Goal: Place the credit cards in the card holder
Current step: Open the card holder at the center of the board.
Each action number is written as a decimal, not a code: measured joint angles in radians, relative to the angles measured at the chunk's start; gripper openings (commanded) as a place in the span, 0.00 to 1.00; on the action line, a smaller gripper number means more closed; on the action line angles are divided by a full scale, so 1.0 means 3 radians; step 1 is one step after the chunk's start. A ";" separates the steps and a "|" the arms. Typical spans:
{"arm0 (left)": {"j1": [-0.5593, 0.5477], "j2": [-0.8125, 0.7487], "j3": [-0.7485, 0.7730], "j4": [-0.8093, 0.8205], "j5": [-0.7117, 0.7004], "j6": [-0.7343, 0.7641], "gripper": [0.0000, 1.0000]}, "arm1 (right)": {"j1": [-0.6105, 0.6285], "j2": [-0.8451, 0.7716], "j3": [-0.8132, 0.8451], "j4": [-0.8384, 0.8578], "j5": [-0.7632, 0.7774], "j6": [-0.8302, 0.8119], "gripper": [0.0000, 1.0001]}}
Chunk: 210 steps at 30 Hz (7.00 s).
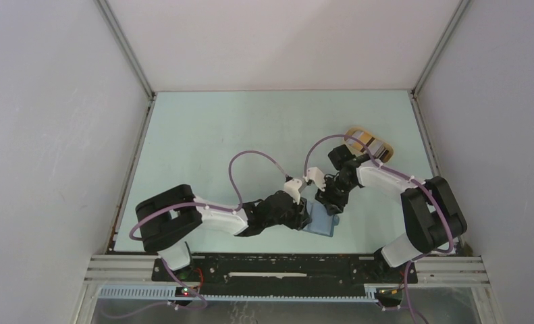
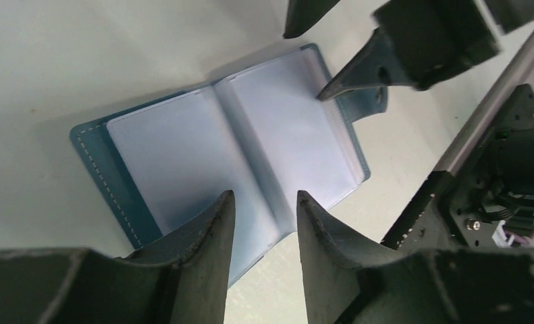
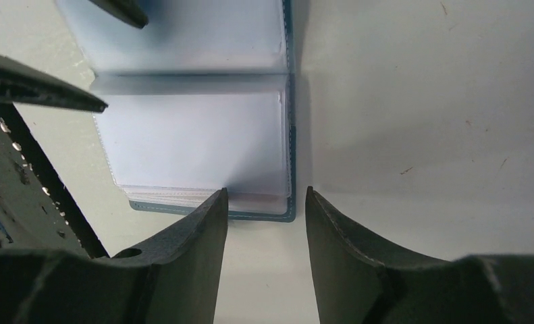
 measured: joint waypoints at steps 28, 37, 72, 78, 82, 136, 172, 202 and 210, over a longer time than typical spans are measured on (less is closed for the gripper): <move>0.0000 0.0167 -0.0242 0.0641 -0.0084 -0.0478 0.47 | 0.0008 0.0111 0.0216 0.0178 -0.0174 0.0623 0.64; 0.0000 0.0167 -0.0317 0.0743 -0.0198 -0.0652 0.42 | -0.0367 -0.0371 0.0275 -0.0128 -0.0712 0.0675 0.51; 0.0000 0.0290 -0.0496 0.1263 -0.0193 -0.0703 0.33 | -0.0624 0.0879 0.0543 -0.0764 -0.1015 0.1245 0.47; 0.0000 0.0300 -0.0496 0.1274 -0.0193 -0.0704 0.33 | -0.0651 0.0900 0.0572 -0.0804 -0.1002 0.1244 0.48; -0.0001 0.0303 -0.0496 0.1283 -0.0192 -0.0704 0.33 | -0.0649 0.0975 0.0614 -0.0834 -0.1011 0.1245 0.48; -0.0019 0.0437 -0.0350 0.1277 -0.0195 -0.0801 0.35 | -0.0426 0.1761 0.1183 -0.1216 -0.2411 0.1146 0.47; 0.0319 -0.0824 -0.1457 0.1480 -0.0394 -0.0985 0.40 | 0.0242 -0.0687 -0.0264 -0.0458 -0.0796 -0.0607 0.52; -0.0306 -0.0589 -0.0942 0.1574 -0.0146 0.0118 0.55 | -0.0248 -0.0230 0.0271 -0.0575 -0.1062 -0.0108 0.49; -0.0312 -0.0245 -0.0813 0.1317 -0.0375 0.0089 0.54 | -0.0549 0.0183 0.0468 -0.0678 -0.1479 0.0870 0.48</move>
